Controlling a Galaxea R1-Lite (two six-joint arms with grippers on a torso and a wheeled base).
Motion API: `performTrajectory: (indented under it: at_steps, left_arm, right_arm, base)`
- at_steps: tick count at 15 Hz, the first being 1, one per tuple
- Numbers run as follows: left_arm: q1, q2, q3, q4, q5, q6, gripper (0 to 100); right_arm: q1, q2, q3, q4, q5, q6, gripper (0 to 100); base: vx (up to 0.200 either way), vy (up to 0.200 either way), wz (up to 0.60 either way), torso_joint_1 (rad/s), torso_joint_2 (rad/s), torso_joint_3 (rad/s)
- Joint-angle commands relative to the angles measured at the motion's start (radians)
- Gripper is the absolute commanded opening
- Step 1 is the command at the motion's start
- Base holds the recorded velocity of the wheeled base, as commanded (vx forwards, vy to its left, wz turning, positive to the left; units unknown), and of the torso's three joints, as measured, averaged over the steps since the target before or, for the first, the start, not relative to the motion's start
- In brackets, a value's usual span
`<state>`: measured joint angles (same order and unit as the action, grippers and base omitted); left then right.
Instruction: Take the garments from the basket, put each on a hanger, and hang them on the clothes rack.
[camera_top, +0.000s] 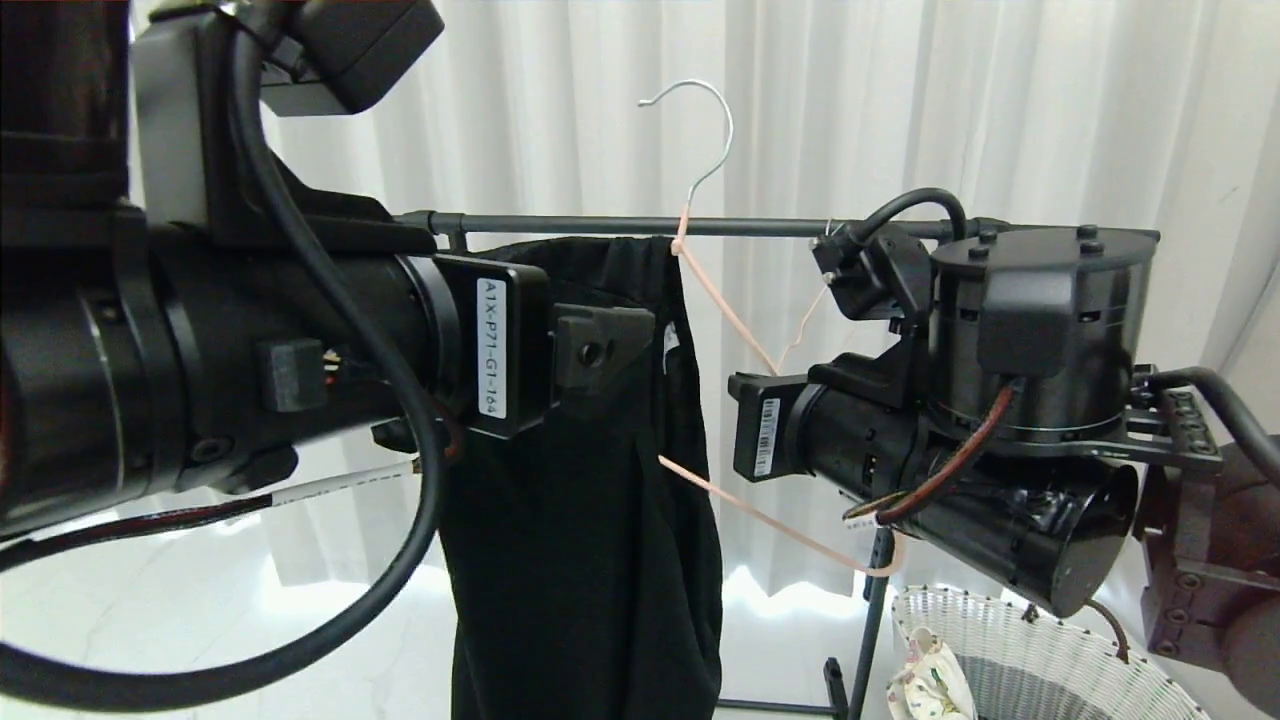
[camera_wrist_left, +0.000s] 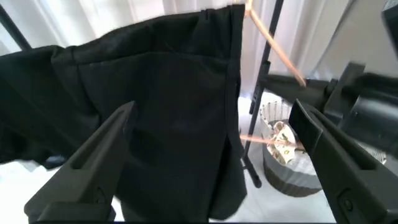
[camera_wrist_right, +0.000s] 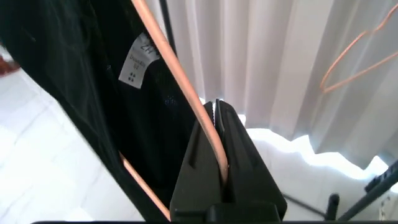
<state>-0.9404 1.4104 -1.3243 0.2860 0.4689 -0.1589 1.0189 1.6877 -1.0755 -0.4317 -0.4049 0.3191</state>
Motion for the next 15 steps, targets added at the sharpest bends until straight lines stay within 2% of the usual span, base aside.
performTrajectory:
  at_steps: [1,3,4,5,7,8,9,11,12,13,15]
  left_arm:
    - [0.0,-0.064,0.069,0.001,-0.001,-0.001,100]
    - [0.003,-0.134,0.142,0.001,-0.003,0.018,100]
    - [0.019,-0.189,0.165,0.001,-0.027,0.05,100]
    - [0.037,-0.237,0.171,0.001,-0.093,0.087,100]
    - [0.155,-0.3,0.171,0.001,-0.277,0.191,100]
    - [0.267,-0.309,0.175,0.001,-0.405,0.272,100]
    - [0.396,-0.307,0.178,-0.001,-0.592,0.375,100]
    - [0.519,-0.295,0.189,0.001,-0.923,0.46,100]
    - [0.529,-0.275,0.194,0.001,-1.041,0.473,100]
    - [0.523,-0.26,0.194,0.001,-1.095,0.48,100]
    - [0.422,-0.225,0.204,0.001,-1.115,0.495,100]
  right_arm:
    - [-0.025,-0.002,0.017,-0.052,0.0,-0.045,0]
    - [-0.053,-0.017,0.075,-0.117,0.006,-0.143,0]
    - [-0.063,-0.04,0.12,-0.15,0.02,-0.183,0]
    - [-0.065,-0.062,0.161,-0.167,0.04,-0.195,0]
    - [-0.063,-0.112,0.241,-0.183,0.064,-0.201,0]
    - [-0.062,-0.144,0.282,-0.2,0.075,-0.216,0]
    - [-0.06,-0.183,0.333,-0.222,0.106,-0.239,0]
    - [-0.059,-0.252,0.404,-0.225,0.158,-0.285,0]
    - [-0.053,-0.281,0.436,-0.225,0.172,-0.298,0]
    - [-0.046,-0.302,0.457,-0.225,0.173,-0.302,0]
    - [-0.013,-0.335,0.479,-0.225,0.175,-0.305,0]
  base:
    - [0.0,0.0,0.0,0.0,0.0,0.0]
    - [0.0,0.0,0.0,0.0,0.0,0.0]
    - [0.0,0.0,0.0,0.0,0.0,0.0]
    - [0.0,0.0,0.0,0.0,0.0,0.0]
    - [0.0,0.0,0.0,0.0,0.0,0.0]
    - [0.0,0.0,0.0,0.0,0.0,0.0]
    - [0.0,0.0,0.0,0.0,0.0,0.0]
    - [0.0,0.0,0.0,0.0,0.0,0.0]
    - [0.0,0.0,0.0,0.0,0.0,0.0]
    - [0.0,0.0,0.0,0.0,0.0,0.0]
    - [0.0,0.0,0.0,0.0,0.0,0.0]
